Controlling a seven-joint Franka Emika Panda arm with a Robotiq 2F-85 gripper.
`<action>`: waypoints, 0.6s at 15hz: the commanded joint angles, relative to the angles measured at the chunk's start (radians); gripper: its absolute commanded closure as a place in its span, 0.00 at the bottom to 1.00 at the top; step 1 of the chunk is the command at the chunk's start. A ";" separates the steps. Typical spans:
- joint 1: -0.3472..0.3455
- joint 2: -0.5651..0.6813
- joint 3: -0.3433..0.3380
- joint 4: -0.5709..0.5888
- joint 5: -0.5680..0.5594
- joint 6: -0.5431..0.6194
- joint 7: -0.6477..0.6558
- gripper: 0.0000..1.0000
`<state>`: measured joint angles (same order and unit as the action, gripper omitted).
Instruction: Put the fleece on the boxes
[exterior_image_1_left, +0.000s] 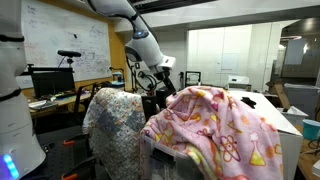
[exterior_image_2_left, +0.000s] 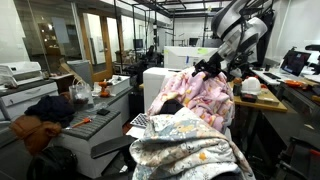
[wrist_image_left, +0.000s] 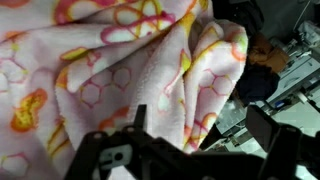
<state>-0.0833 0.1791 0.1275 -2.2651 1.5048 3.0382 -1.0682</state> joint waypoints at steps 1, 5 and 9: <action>-0.012 0.065 0.000 0.063 0.146 0.030 -0.153 0.00; 0.004 0.124 -0.013 0.133 0.363 0.025 -0.402 0.00; 0.050 0.159 -0.075 0.195 0.604 -0.014 -0.719 0.00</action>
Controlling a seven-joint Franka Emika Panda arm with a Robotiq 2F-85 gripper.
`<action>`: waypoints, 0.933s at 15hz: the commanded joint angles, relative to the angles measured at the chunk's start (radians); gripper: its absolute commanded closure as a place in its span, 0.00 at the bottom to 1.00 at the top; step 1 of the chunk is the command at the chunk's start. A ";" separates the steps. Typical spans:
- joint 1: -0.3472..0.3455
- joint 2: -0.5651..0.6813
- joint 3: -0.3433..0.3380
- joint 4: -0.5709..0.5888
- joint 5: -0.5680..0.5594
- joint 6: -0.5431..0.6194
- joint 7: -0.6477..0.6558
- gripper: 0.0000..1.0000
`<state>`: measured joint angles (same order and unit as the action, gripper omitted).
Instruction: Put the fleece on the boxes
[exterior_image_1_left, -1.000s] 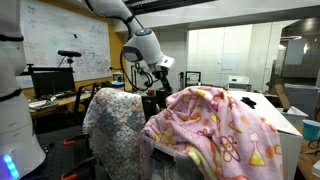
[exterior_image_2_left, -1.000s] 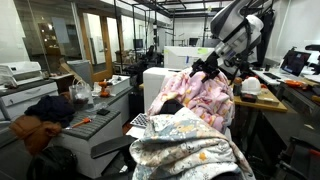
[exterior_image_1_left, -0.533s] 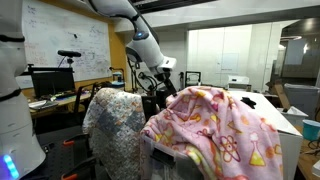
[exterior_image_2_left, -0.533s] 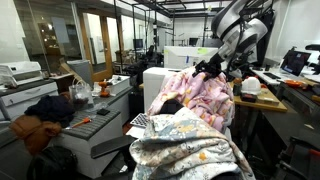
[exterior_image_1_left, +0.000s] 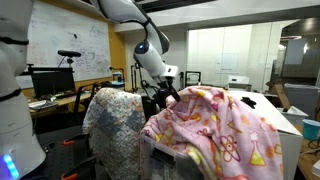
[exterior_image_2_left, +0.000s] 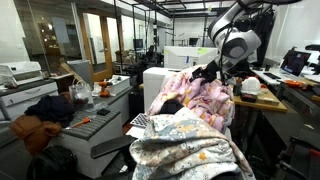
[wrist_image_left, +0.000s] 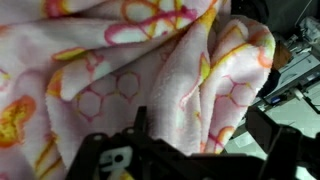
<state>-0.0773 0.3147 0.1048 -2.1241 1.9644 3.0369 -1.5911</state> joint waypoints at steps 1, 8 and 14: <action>0.066 0.025 -0.082 0.060 0.198 -0.028 -0.267 0.00; 0.201 0.070 -0.262 0.044 0.542 -0.171 -0.579 0.00; 0.292 0.115 -0.349 0.019 0.623 -0.241 -0.606 0.58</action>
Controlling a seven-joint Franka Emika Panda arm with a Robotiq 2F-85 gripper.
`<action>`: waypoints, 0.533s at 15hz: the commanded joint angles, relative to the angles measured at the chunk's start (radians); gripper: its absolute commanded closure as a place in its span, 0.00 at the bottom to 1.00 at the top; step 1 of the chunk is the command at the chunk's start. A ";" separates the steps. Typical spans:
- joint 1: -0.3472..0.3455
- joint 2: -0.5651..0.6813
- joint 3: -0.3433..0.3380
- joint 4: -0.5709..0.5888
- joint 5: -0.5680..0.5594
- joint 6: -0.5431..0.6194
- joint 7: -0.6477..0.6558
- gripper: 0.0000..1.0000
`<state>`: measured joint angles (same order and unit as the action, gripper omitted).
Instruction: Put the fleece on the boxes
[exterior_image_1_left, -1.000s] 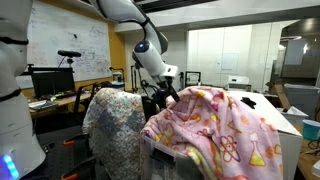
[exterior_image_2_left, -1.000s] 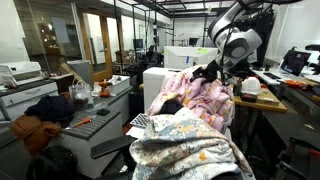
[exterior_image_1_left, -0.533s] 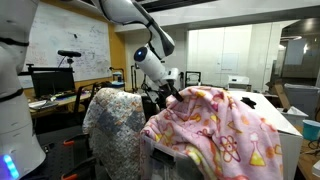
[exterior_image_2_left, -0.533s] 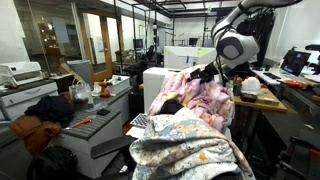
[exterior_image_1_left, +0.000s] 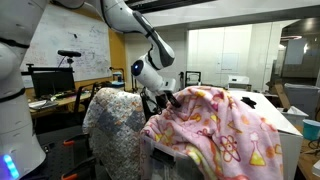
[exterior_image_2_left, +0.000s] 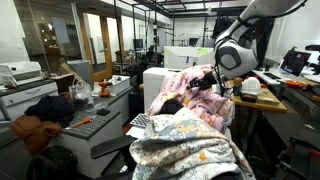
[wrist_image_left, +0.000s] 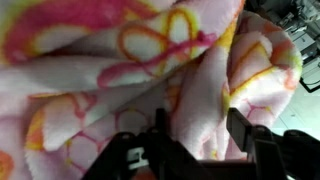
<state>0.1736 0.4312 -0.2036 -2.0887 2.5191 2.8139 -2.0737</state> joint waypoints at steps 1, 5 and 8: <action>0.054 0.005 -0.053 -0.016 0.074 -0.021 -0.122 0.65; 0.093 0.007 -0.083 -0.021 0.064 -0.012 -0.091 0.95; 0.102 -0.015 -0.073 -0.034 0.016 0.008 -0.039 1.00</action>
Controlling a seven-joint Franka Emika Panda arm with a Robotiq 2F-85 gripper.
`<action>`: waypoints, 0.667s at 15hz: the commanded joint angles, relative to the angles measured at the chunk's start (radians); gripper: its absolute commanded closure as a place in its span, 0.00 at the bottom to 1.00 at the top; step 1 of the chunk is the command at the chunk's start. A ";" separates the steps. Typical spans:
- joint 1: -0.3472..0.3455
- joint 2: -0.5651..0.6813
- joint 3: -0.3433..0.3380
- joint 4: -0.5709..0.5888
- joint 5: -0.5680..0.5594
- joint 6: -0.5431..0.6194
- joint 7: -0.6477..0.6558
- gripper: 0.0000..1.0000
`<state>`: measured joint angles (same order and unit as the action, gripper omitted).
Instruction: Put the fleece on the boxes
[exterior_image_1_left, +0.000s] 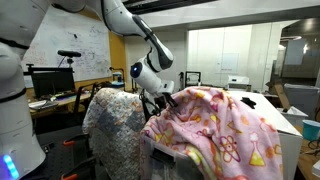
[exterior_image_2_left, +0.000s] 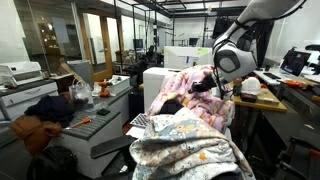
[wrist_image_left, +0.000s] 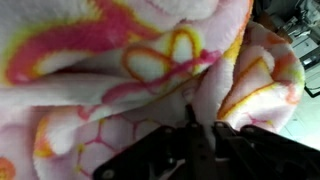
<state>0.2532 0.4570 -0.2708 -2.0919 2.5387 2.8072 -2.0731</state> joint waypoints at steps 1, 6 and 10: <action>0.019 -0.056 0.009 -0.035 -0.037 0.032 -0.006 1.00; 0.016 -0.140 0.062 -0.045 -0.199 0.115 0.117 0.99; 0.009 -0.199 0.105 -0.025 -0.298 0.193 0.207 0.99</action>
<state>0.2631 0.3412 -0.1932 -2.0969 2.3004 2.9407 -1.9280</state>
